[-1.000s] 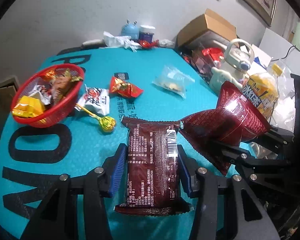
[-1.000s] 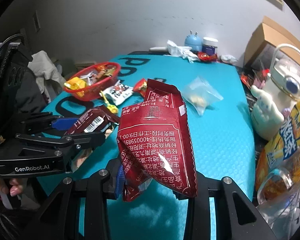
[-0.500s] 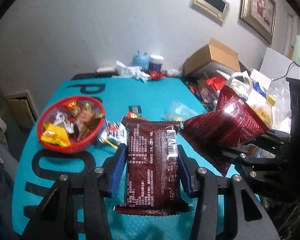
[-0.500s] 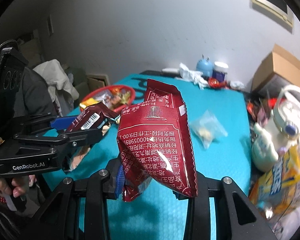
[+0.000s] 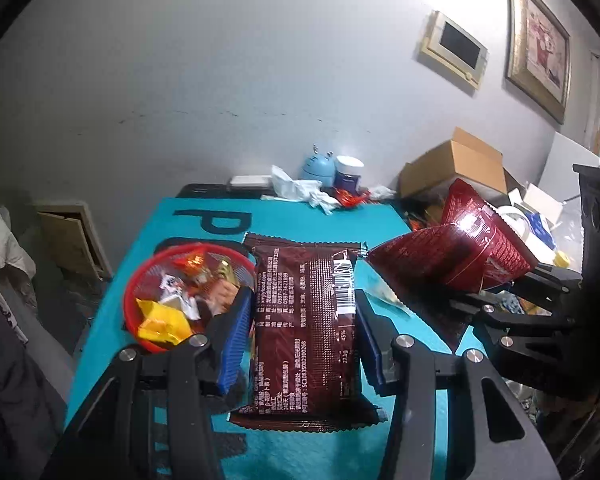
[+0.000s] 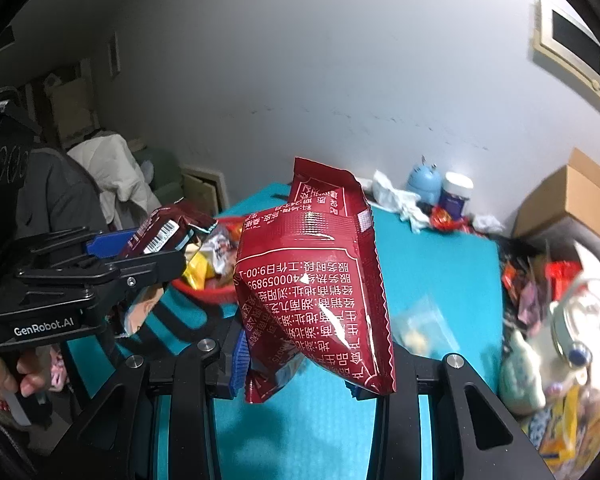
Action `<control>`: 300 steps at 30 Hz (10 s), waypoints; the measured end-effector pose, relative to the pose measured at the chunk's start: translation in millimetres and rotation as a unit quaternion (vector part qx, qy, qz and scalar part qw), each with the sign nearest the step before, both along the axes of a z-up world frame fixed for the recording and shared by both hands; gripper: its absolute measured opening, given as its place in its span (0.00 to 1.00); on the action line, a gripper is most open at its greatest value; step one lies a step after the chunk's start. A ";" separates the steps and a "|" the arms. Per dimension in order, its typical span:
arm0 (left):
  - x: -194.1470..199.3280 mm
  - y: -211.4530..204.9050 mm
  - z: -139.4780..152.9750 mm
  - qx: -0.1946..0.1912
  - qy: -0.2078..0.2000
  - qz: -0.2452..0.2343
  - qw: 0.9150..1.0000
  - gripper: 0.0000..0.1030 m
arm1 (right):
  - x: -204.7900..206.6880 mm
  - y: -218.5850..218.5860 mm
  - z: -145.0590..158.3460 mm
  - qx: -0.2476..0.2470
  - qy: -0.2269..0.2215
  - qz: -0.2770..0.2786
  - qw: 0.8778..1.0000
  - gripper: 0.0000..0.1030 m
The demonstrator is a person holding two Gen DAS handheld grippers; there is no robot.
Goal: Organize snacks
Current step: 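Lift both snacks and carry them toward the red basket, then lower both snacks into the red basket and open both tools, then withdraw both tools from the basket toward the remaining snacks, then move the left tool to the yellow-green lollipop and the right tool to the white packet, then grasp the lollipop with the left tool while the right tool grasps the white peanut packet, then lift both snacks and carry them toward the red basket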
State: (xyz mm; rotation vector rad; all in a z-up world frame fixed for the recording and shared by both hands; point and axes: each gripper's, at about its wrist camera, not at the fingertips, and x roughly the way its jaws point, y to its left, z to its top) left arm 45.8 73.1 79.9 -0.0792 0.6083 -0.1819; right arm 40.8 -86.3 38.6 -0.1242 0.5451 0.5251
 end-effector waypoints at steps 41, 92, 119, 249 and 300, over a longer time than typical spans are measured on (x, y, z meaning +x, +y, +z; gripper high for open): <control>125.2 120.0 -58.4 0.006 0.079 0.119 0.990 0.46 | 129.4 127.0 -29.6 -0.077 0.020 0.061 0.995 0.36; 110.2 134.4 -59.5 0.020 0.109 0.133 0.985 0.61 | 143.2 157.9 -43.0 -0.089 0.045 0.063 0.993 0.58; 48.8 53.1 9.8 0.033 0.036 0.067 0.997 0.61 | 56.1 69.8 36.0 -0.046 -0.048 0.003 0.998 0.58; 35.7 13.8 -104.5 -0.058 0.128 -0.027 0.990 0.22 | 83.6 28.6 -123.4 0.031 0.225 -0.039 0.973 0.31; 17.4 22.3 -43.3 -0.023 0.046 0.006 0.999 0.22 | 35.3 32.5 -26.6 0.024 0.092 0.043 0.995 0.31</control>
